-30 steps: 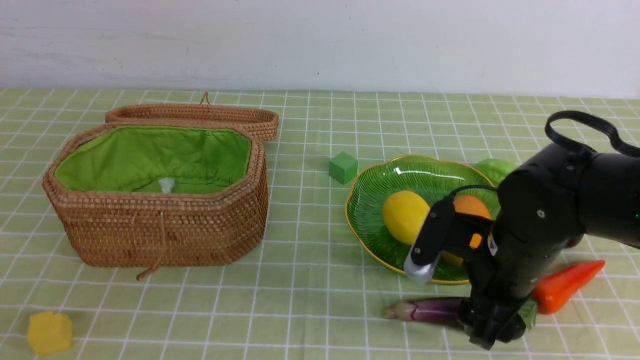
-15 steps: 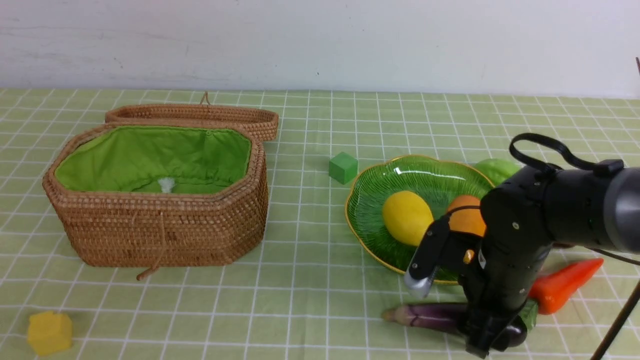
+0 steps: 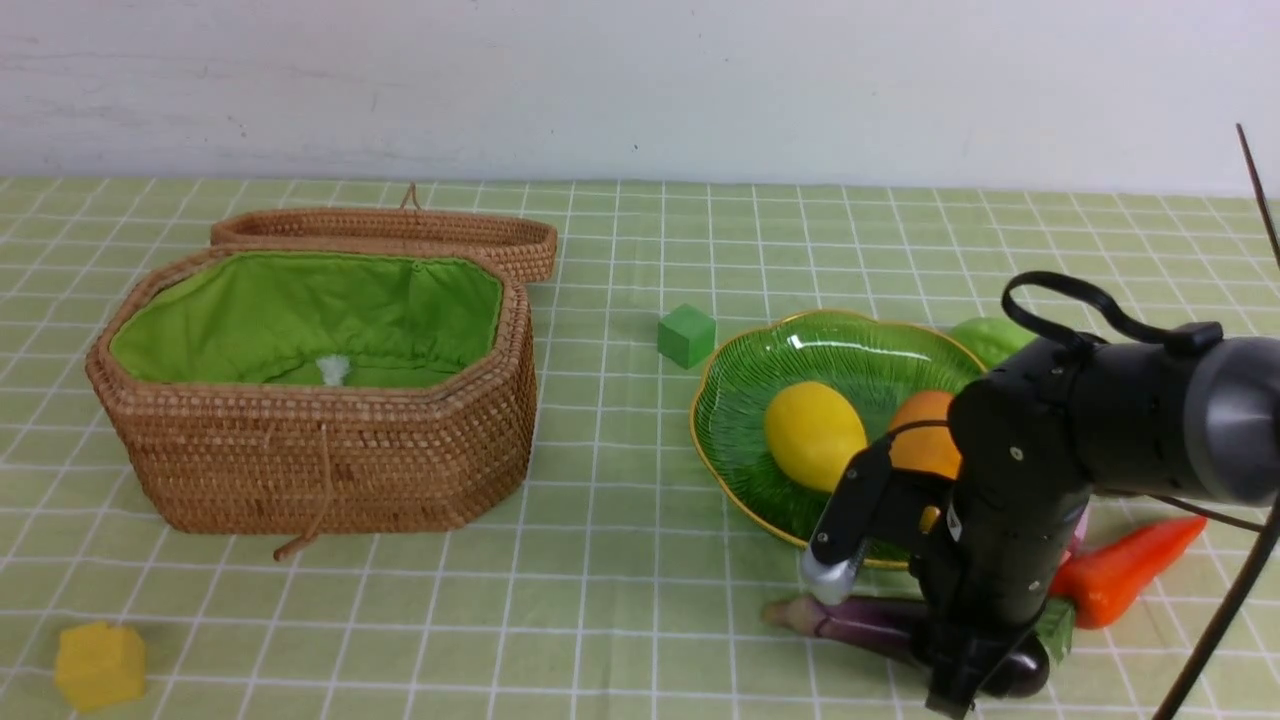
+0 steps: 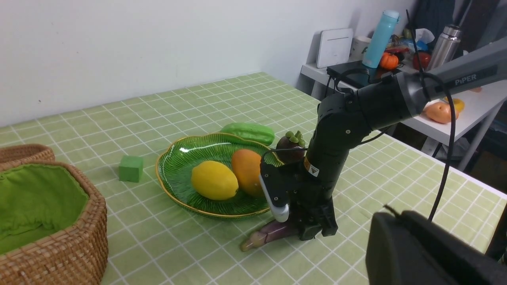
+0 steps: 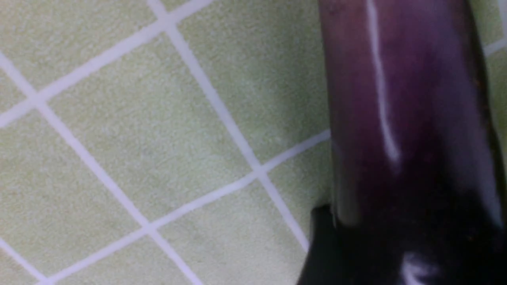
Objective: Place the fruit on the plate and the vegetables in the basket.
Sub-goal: Grab an eggplant with your right arm and place it in the basket on the left.
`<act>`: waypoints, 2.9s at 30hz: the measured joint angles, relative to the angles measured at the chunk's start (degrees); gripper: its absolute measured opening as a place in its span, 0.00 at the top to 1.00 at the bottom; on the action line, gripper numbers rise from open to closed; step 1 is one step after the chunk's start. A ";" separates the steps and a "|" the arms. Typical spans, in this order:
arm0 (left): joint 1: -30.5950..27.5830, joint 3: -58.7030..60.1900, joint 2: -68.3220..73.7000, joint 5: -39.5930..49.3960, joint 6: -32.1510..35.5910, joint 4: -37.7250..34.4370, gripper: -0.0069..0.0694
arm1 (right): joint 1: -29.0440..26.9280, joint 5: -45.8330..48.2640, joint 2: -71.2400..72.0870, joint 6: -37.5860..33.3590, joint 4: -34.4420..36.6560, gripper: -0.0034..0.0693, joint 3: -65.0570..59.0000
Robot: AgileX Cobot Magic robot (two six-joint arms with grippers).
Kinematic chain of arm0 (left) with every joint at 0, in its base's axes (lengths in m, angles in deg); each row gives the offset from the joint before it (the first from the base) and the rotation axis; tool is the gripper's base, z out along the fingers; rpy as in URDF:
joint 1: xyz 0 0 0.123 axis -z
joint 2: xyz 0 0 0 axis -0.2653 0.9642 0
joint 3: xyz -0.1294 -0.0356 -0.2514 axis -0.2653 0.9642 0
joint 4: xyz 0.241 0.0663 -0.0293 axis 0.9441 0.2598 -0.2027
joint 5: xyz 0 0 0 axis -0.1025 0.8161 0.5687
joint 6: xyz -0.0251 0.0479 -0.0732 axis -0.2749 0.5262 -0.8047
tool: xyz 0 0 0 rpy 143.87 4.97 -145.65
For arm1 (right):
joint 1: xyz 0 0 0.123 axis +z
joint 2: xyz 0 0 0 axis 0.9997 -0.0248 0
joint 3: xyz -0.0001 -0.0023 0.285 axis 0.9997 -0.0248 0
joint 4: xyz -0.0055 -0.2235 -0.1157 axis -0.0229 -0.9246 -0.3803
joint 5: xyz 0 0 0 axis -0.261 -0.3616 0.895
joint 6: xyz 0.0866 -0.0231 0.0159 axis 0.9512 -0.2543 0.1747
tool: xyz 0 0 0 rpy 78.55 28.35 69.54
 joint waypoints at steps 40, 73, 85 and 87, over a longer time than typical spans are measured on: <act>0.00 0.00 0.00 1.26 0.00 1.27 0.92 | 0.00 10.30 13.73 0.90 12.19 0.36 -0.20; 0.00 0.00 0.00 7.52 -29.10 38.21 0.90 | 12.01 6.60 7.36 14.64 19.14 0.36 36.37; 0.00 0.00 0.00 10.08 -35.63 45.26 0.90 | 17.33 -14.95 -17.06 9.67 22.53 0.36 59.93; 0.00 0.00 0.00 10.25 -35.77 45.26 0.90 | 17.28 -18.96 -20.45 8.37 22.53 0.36 62.08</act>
